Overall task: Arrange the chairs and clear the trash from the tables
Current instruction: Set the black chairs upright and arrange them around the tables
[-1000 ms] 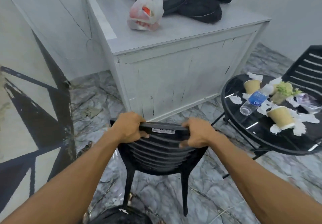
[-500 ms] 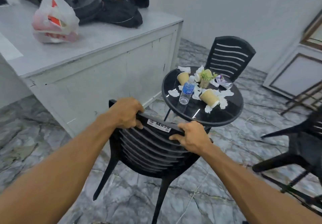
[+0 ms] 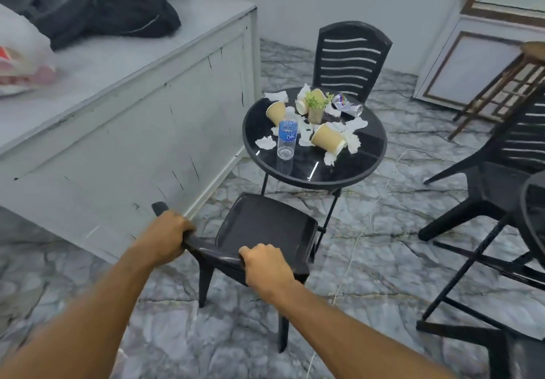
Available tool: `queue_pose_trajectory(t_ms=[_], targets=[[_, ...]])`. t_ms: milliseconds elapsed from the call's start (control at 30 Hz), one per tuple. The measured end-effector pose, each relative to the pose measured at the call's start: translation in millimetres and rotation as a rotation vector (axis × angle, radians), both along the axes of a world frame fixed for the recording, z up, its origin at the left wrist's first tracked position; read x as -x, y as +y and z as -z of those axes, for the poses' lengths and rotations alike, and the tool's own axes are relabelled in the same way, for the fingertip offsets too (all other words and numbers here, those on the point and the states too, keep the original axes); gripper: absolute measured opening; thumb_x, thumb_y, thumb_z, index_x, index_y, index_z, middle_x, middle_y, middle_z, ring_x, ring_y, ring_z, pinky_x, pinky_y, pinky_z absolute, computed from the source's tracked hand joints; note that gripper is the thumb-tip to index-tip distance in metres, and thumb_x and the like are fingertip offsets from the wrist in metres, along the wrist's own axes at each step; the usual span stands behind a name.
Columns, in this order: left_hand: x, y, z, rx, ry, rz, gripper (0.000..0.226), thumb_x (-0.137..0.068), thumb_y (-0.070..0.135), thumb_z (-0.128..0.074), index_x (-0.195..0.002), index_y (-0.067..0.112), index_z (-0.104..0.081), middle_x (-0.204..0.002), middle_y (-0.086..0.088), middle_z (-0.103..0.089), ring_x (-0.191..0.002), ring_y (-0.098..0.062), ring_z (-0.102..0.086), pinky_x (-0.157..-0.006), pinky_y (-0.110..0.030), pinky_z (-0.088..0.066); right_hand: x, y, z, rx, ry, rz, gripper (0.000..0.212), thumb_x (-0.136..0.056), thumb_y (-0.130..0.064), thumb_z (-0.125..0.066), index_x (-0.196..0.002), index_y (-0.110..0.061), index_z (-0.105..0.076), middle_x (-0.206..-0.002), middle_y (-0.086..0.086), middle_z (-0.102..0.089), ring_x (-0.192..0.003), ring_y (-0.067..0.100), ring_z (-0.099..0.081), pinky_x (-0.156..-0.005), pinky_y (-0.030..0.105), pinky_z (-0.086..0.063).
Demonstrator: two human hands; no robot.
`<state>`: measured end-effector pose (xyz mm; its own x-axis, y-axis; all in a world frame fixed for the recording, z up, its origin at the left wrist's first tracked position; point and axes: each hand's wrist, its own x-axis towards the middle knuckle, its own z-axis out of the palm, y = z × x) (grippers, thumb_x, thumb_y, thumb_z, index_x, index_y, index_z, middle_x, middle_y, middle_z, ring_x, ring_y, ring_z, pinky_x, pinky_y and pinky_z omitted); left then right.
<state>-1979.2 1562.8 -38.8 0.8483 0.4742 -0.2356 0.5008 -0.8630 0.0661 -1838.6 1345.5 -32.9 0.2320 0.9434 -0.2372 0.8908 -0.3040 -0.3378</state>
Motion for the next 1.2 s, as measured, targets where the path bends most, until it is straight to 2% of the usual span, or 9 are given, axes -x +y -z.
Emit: queue_pose_trajectory(t_ms=[133, 300, 367, 433, 567, 733, 867, 1000, 1200], targets=[[38.7, -3.3, 25.2, 0.004, -0.016, 0.080, 0.030, -0.040, 0.012, -0.075, -0.067, 0.026, -0.069, -0.068, 0.008, -0.064, -0.069, -0.018, -0.059, -0.075, -0.033, -0.042, 38.2, 0.4, 10.0, 0.123, 0.028, -0.099, 0.029, -0.090, 0.001, -0.048, -0.120, 0.000, -0.048, -0.109, 0.026, -0.058, -0.100, 0.044, -0.057, -0.076, 0.048, -0.042], [0.7, -32.3, 1.1, -0.022, 0.055, 0.009, 0.020, -0.072, 0.047, -0.069, -0.088, 0.034, -0.071, -0.082, 0.011, -0.067, -0.089, -0.016, -0.059, -0.102, -0.043, -0.029, -2.8, 14.3, 2.0, 0.042, -0.021, -0.089, 0.020, -0.089, -0.010, -0.054, -0.109, -0.009, -0.055, -0.098, 0.018, -0.058, -0.091, 0.038, -0.057, -0.068, 0.039, -0.041], [-23.7, -46.6, -17.8, -0.038, 0.009, 0.054, 0.027, -0.075, 0.055, -0.069, -0.091, 0.034, -0.070, -0.086, 0.011, -0.068, -0.089, -0.017, -0.059, -0.097, -0.041, -0.035, -21.7, 16.1, -2.2, -0.020, -0.008, -0.036, 0.005, -0.092, -0.018, -0.054, -0.093, -0.013, -0.055, -0.086, 0.014, -0.056, -0.082, 0.036, -0.057, -0.065, 0.039, -0.045], [-43.0, -56.8, -29.0, -0.100, 0.009, 0.070, 0.028, -0.077, 0.056, -0.068, -0.091, 0.032, -0.071, -0.088, 0.009, -0.069, -0.088, -0.019, -0.061, -0.082, -0.037, -0.038, -35.3, 12.4, -4.9, -0.033, 0.018, 0.005, 0.015, -0.093, -0.025, -0.055, -0.082, -0.016, -0.052, -0.077, 0.010, -0.056, -0.074, 0.034, -0.056, -0.066, 0.043, -0.051], [-47.1, -63.7, -30.4, -0.162, 0.070, 0.089, 0.025, -0.083, 0.048, -0.066, -0.087, 0.024, -0.070, -0.088, 0.003, -0.067, -0.087, -0.021, -0.062, -0.064, -0.031, -0.035, -46.2, -6.0, -5.5, 0.040, -0.029, 0.008, 0.020, -0.095, -0.035, -0.052, -0.084, -0.019, -0.056, -0.090, 0.009, -0.062, -0.084, 0.032, -0.058, -0.066, 0.038, -0.045], [4.4, -71.4, -2.5, -0.146, 0.023, 0.122, 0.006, -0.069, 0.030, -0.069, -0.072, 0.024, -0.067, -0.069, 0.008, -0.066, -0.064, -0.016, -0.058, -0.063, -0.028, -0.043, 11.1, -27.9, 6.8, 0.113, -0.056, 0.022, 0.019, -0.091, -0.008, -0.047, -0.106, -0.007, -0.058, -0.105, 0.019, -0.061, -0.097, 0.039, -0.059, -0.070, 0.040, -0.038], [43.3, -71.9, 24.3, -0.082, -0.009, 0.090, 0.020, -0.056, 0.029, -0.061, -0.072, 0.028, -0.072, -0.067, 0.012, -0.068, -0.067, -0.014, -0.063, -0.074, -0.034, -0.048, 47.6, -36.3, 14.9, 0.146, -0.059, 0.014, 0.026, -0.091, 0.002, -0.040, -0.112, -0.002, -0.054, -0.111, 0.020, -0.061, -0.103, 0.040, -0.058, -0.079, 0.044, -0.043], [39.3, -76.1, 26.7, -0.119, 0.009, 0.049, 0.018, -0.061, 0.030, -0.059, -0.075, 0.030, -0.070, -0.069, 0.013, -0.066, -0.074, -0.012, -0.061, -0.084, -0.034, -0.043, 42.1, -37.2, 16.8, 0.147, -0.069, 0.020, 0.022, -0.090, -0.003, -0.045, -0.109, -0.004, -0.055, -0.107, 0.018, -0.061, -0.099, 0.039, -0.058, -0.074, 0.041, -0.041], [19.0, -87.8, 2.2, -0.096, 0.078, -0.016, 0.006, -0.073, 0.031, -0.059, -0.076, 0.028, -0.063, -0.074, 0.012, -0.063, -0.078, -0.014, -0.059, -0.088, -0.029, -0.037, 5.6, -44.0, 24.6, 0.119, 0.112, 0.013, 0.005, -0.083, -0.014, -0.051, -0.080, -0.016, -0.048, -0.087, 0.013, -0.062, -0.080, 0.037, -0.057, -0.063, 0.035, -0.042]])
